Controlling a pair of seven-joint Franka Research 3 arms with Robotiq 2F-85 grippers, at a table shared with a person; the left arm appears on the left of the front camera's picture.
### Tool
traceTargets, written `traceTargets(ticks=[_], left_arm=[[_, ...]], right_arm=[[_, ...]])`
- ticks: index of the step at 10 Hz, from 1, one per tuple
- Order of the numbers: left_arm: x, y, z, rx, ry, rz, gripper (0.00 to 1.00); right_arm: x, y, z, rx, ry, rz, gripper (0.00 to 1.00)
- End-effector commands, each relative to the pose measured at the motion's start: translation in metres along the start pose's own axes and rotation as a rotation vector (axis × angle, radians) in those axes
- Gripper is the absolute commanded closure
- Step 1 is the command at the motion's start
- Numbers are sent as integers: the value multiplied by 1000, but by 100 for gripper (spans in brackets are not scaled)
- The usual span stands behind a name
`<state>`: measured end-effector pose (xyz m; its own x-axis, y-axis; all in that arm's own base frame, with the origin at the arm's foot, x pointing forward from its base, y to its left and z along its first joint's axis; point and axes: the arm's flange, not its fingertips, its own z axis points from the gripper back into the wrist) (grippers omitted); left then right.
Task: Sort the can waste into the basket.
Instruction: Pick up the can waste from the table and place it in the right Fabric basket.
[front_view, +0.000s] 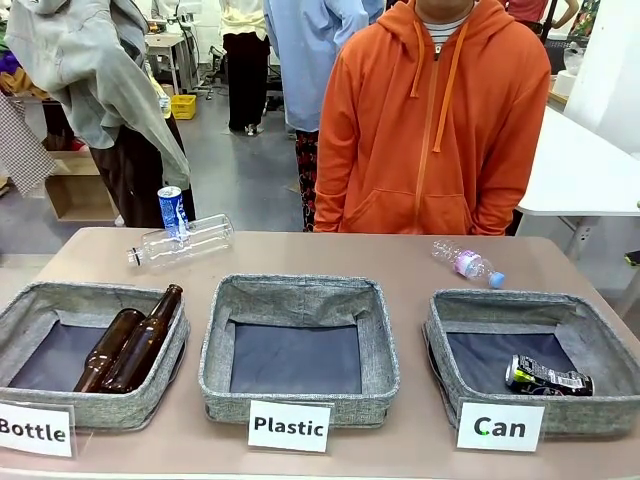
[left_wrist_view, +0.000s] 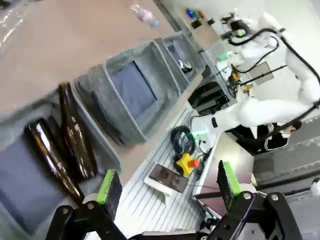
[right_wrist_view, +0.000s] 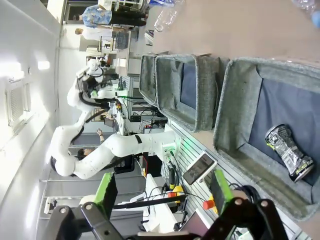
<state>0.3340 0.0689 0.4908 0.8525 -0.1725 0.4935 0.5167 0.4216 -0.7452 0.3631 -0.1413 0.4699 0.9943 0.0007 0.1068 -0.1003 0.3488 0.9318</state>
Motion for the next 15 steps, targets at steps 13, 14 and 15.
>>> traceTargets(ticks=[13,14,15], left_arm=[[109,127,-27,426,-300,-64,0],[137,145,-31,411,-258,-80,0],[159,163,-33,390,-222,-137,0]], right_arm=[[-1,0,2,-10,-5,23,0],[-1,0,2,-10,-5,23,0],[-1,0,2,-10,-5,23,0]])
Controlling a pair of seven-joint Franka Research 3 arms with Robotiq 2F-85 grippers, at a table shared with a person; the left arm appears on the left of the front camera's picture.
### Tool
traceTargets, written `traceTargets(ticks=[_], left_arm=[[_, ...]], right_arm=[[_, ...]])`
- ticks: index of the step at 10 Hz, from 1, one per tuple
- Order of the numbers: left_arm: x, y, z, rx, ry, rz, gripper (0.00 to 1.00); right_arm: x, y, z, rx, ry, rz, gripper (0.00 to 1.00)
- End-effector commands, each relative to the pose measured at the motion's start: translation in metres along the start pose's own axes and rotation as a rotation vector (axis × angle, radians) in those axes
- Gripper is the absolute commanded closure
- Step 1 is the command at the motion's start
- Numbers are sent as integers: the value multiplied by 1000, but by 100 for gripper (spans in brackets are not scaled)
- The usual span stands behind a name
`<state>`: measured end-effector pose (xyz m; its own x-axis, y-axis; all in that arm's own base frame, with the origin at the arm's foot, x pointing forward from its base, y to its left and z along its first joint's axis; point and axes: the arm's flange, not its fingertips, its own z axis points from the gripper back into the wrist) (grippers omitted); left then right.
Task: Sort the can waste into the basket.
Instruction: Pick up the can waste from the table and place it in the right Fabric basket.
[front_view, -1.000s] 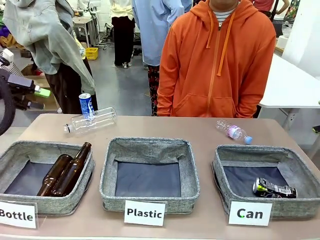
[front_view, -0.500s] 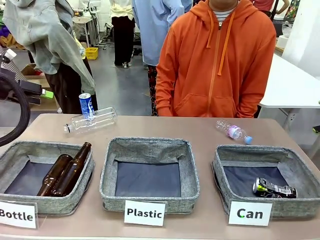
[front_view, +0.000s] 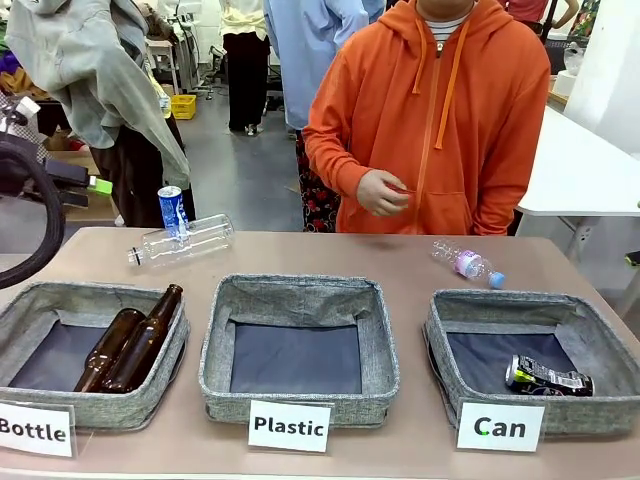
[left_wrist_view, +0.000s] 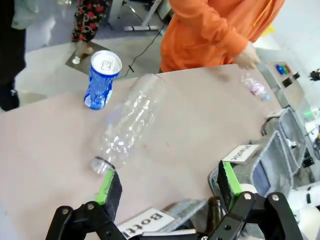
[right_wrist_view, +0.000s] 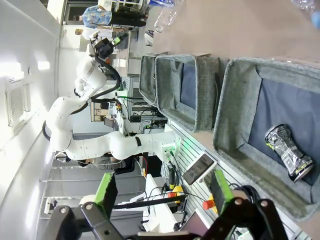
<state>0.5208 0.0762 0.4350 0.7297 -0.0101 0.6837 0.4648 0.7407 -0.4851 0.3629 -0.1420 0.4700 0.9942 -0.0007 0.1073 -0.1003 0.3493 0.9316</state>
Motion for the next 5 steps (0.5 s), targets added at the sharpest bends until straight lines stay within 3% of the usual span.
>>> traceTargets(ticks=[1,3,5], left_arm=[[40,37,-29,-69,34,-114,0],[56,65,-52,-177,4,-282,0],[62,97,-79,-224,84,-497,0]], right_arm=[[0,0,1,-10,-4,23,0],[0,0,1,-10,-4,23,0],[0,0,1,-10,-4,23,0]])
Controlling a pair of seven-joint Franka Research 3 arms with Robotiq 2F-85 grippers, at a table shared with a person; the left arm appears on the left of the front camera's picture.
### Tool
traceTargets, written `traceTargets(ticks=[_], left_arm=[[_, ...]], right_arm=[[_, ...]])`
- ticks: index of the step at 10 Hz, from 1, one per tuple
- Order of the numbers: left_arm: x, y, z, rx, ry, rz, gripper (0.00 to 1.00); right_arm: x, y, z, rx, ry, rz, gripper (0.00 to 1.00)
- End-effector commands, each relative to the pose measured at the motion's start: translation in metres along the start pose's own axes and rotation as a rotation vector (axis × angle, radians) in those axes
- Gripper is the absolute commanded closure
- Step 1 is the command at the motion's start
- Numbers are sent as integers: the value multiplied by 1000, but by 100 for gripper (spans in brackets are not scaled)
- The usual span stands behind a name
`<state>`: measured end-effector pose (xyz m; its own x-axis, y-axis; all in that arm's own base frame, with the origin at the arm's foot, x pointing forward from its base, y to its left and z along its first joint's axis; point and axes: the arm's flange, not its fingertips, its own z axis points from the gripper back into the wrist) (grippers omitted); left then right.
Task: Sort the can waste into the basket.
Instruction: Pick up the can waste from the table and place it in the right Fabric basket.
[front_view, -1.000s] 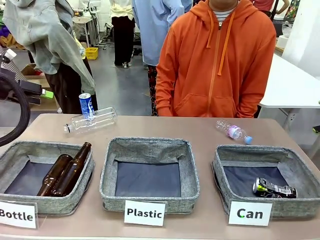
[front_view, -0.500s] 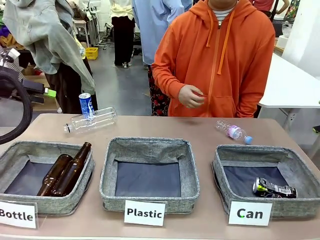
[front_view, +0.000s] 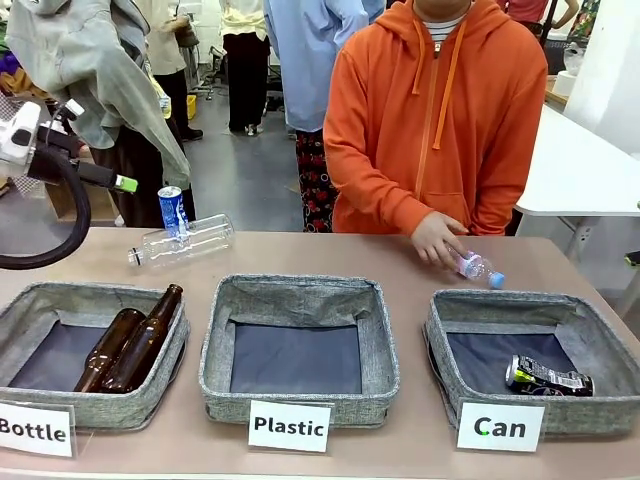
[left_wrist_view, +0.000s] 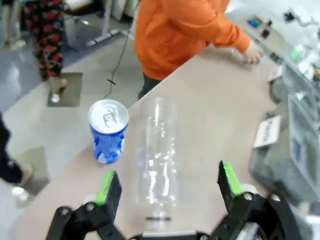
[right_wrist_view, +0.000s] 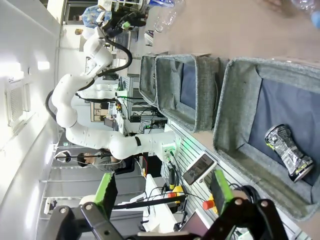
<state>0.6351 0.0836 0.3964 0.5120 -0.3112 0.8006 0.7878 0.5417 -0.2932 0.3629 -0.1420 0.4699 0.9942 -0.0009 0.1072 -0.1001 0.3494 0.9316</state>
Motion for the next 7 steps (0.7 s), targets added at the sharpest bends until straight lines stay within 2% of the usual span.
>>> traceTargets(ticks=[1,2,4,7], left_arm=[[-7,42,-13,-41,49,-166,0],[-9,57,-22,-64,43,-207,0],[-10,84,-41,21,-9,-264,0],[-10,101,-68,112,71,-346,0]], right_arm=[[0,1,1,-10,-4,23,0],[0,1,1,-10,-4,23,0],[0,1,1,-10,-4,23,0],[0,1,1,-10,-4,23,0]])
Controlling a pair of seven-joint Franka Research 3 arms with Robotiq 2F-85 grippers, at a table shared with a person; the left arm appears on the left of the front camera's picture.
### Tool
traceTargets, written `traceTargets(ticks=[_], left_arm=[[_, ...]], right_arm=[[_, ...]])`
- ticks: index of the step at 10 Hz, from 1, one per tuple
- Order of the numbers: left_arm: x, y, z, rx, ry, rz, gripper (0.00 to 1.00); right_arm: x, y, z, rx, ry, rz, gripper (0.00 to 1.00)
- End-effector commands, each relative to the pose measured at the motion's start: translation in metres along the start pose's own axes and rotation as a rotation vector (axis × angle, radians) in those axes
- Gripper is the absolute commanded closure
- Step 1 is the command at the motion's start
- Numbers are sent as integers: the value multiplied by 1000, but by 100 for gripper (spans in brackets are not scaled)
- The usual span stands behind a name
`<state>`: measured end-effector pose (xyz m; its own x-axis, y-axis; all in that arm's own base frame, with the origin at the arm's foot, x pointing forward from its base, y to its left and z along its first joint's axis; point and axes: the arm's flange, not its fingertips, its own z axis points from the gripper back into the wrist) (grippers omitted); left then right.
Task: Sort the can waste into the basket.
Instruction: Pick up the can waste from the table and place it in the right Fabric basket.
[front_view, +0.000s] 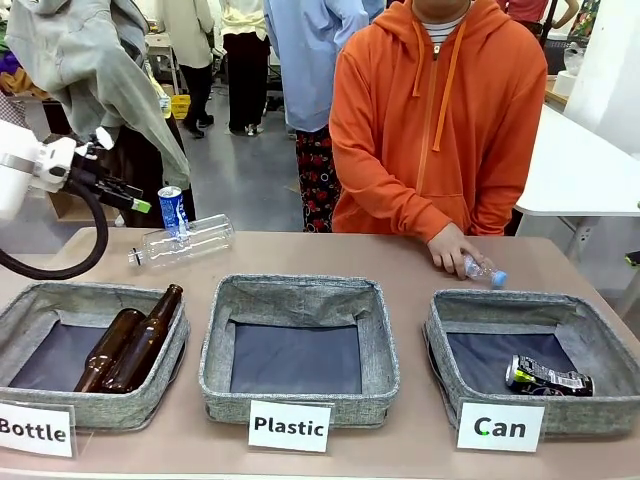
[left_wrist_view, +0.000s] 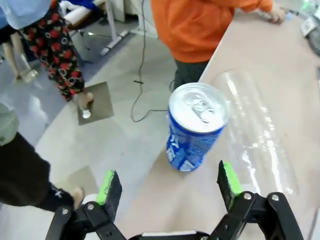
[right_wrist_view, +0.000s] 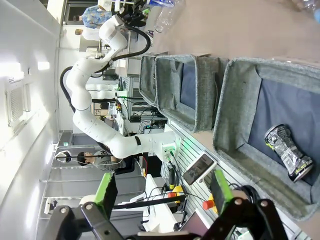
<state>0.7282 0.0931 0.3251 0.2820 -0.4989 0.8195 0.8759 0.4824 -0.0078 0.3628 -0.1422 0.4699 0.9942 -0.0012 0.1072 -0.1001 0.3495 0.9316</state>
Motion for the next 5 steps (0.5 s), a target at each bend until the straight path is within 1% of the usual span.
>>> traceTargets(ticks=[1,3,5], left_arm=[[3,3,-12,43,30,-89,0],[8,3,-20,39,36,-152,0],[13,2,-30,-3,48,-160,0]], right_arm=[[0,1,1,-9,-3,23,0],[0,1,1,-9,-3,23,0],[0,1,1,-9,-3,23,0]])
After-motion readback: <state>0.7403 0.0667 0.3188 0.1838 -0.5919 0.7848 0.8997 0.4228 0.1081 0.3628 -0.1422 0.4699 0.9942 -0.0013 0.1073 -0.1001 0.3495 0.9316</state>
